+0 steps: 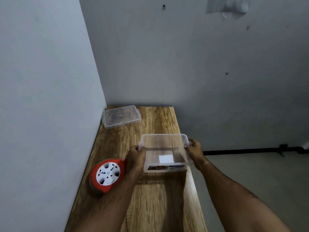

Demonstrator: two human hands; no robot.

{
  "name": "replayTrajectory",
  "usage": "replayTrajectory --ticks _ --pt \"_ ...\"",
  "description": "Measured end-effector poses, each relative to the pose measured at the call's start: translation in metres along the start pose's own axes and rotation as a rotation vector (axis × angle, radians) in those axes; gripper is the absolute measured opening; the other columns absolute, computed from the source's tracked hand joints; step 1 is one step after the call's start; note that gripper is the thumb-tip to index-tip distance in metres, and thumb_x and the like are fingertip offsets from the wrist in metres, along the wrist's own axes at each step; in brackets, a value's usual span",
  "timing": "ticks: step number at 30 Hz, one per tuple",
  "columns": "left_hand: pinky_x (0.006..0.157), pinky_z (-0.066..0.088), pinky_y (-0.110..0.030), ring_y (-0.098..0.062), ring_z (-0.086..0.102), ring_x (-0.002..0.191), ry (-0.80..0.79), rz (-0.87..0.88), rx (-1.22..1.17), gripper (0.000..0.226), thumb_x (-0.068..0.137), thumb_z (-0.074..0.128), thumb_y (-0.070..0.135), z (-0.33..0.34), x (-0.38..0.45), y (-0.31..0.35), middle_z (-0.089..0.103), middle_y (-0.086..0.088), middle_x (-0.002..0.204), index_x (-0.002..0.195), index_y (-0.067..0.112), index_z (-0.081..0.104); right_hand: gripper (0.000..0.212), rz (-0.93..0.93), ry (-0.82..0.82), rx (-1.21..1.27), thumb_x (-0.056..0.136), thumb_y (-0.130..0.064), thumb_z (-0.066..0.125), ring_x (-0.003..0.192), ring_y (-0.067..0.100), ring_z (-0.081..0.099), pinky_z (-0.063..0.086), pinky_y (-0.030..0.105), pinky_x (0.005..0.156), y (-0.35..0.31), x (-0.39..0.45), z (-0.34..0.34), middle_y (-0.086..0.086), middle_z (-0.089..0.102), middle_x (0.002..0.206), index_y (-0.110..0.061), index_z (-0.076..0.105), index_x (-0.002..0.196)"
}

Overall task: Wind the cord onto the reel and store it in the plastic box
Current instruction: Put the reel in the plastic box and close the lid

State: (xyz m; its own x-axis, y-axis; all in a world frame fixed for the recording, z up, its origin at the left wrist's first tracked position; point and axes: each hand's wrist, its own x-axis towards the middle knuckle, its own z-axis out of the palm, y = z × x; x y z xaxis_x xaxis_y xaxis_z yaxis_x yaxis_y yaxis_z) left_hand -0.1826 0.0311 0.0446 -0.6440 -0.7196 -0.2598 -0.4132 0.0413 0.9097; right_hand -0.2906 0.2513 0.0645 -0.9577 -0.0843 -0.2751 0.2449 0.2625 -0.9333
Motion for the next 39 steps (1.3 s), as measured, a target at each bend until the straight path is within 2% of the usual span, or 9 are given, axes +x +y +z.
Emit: replayTrajectory --ticks 5,9,15,18,21,25,29,33,39 --pt "0.077 0.059 -0.036 -0.020 0.067 0.088 0.039 0.038 -0.037 0.035 0.098 0.068 0.025 -0.012 0.001 0.016 0.067 -0.002 0.100 0.127 0.006 0.064 0.062 -0.125 0.122 -0.101 0.096 -0.007 0.062 0.139 0.033 0.045 0.047 0.053 0.108 -0.014 -0.005 0.005 0.016 0.043 0.154 -0.012 0.038 0.153" --pt "0.070 0.054 -0.030 -0.018 0.066 0.083 0.084 0.068 -0.088 0.031 0.097 0.068 0.022 -0.032 0.007 0.032 0.070 -0.004 0.100 0.124 0.007 0.065 0.059 -0.249 0.138 -0.115 0.094 -0.002 0.060 0.137 0.025 0.045 0.043 0.046 0.113 -0.036 -0.010 0.023 0.010 0.047 0.149 -0.017 0.046 0.149" --pt "0.074 0.040 -0.027 -0.027 0.066 0.091 0.245 0.059 -0.138 0.021 0.096 0.070 0.020 -0.091 0.008 0.037 0.069 -0.007 0.093 0.109 0.003 0.071 0.057 -0.374 -0.051 -0.094 0.091 0.010 0.052 0.130 0.018 0.053 0.048 0.037 0.106 -0.076 -0.038 0.099 0.006 0.057 0.140 -0.010 0.051 0.144" --pt "0.083 0.047 -0.030 -0.035 0.069 0.103 0.315 0.011 -0.142 0.022 0.094 0.071 0.024 -0.122 0.008 0.017 0.076 -0.015 0.102 0.104 0.004 0.073 0.052 -0.382 -0.181 -0.077 0.092 0.009 0.054 0.122 0.018 0.055 0.050 0.024 0.093 -0.081 -0.064 0.143 0.007 0.059 0.136 -0.008 0.053 0.142" --pt "0.088 0.056 -0.038 -0.035 0.070 0.104 0.360 -0.044 -0.130 0.028 0.096 0.069 0.028 -0.143 0.003 -0.004 0.075 -0.014 0.111 0.112 0.005 0.071 0.049 -0.395 -0.264 -0.080 0.093 0.006 0.056 0.120 0.021 0.059 0.054 0.034 0.097 -0.072 -0.083 0.184 0.008 0.061 0.133 -0.010 0.055 0.139" --pt "0.081 0.052 -0.033 -0.032 0.069 0.107 0.387 -0.079 -0.096 0.032 0.098 0.069 0.024 -0.157 -0.008 -0.035 0.073 -0.016 0.119 0.122 0.003 0.068 0.051 -0.339 -0.359 -0.150 0.094 -0.001 0.058 0.122 0.020 0.058 0.055 0.044 0.100 -0.046 -0.106 0.218 0.007 0.058 0.137 -0.012 0.052 0.143" --pt "0.097 0.056 -0.044 -0.038 0.065 0.119 0.420 -0.190 0.050 0.051 0.089 0.072 0.032 -0.164 -0.010 -0.068 0.067 -0.020 0.132 0.131 0.004 0.067 0.060 -0.251 -0.372 -0.287 0.088 -0.010 0.064 0.130 0.028 0.052 0.049 0.047 0.105 -0.010 -0.116 0.239 0.010 0.051 0.144 -0.012 0.048 0.146" --pt "0.104 0.051 -0.043 -0.040 0.061 0.125 0.388 -0.313 0.251 0.052 0.086 0.069 0.033 -0.161 -0.007 -0.092 0.066 -0.024 0.131 0.125 -0.002 0.069 0.069 -0.115 -0.317 -0.403 0.061 -0.022 0.083 0.117 0.031 0.056 0.051 0.045 0.100 0.012 -0.108 0.245 0.008 0.058 0.123 -0.019 0.056 0.125" --pt "0.107 0.048 -0.041 -0.040 0.059 0.127 0.296 -0.343 0.246 0.048 0.095 0.062 0.031 -0.155 0.002 -0.097 0.067 -0.025 0.132 0.130 -0.001 0.069 0.036 0.009 -0.317 -0.117 0.072 -0.008 0.072 0.103 0.031 0.065 0.059 0.048 0.085 0.017 -0.105 0.247 0.013 0.064 0.109 -0.019 0.054 0.101"
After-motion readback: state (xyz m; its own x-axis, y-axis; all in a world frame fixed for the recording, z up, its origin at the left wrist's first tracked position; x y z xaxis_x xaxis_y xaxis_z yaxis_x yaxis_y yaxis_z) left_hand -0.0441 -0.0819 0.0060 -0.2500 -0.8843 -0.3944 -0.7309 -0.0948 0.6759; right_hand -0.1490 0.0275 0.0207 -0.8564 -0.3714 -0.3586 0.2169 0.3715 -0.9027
